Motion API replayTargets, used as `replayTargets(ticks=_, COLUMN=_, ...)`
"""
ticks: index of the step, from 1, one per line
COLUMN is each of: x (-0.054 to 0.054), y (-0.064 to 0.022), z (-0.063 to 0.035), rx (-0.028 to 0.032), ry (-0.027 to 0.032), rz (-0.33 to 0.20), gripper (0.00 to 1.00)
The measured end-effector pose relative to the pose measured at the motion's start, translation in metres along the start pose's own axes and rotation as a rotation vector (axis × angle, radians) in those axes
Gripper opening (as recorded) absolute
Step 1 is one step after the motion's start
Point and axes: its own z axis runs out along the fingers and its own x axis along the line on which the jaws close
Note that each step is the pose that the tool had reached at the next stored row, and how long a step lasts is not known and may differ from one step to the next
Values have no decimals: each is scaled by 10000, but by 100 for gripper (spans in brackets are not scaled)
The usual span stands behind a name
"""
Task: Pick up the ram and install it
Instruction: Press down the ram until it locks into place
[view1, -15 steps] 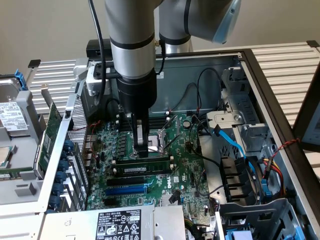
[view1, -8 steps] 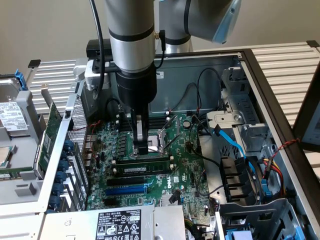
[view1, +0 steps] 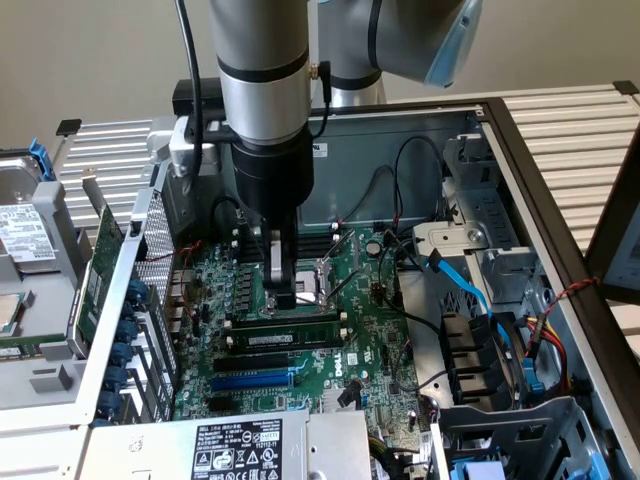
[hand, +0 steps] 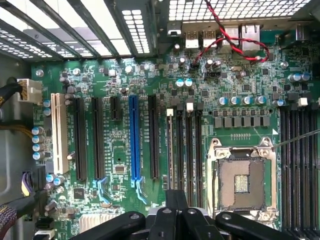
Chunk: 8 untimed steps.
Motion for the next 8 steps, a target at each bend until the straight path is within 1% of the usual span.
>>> replayTargets(ticks=8, x=0, y=0, z=3, rx=-20, ry=22, rz=1262, gripper=11)
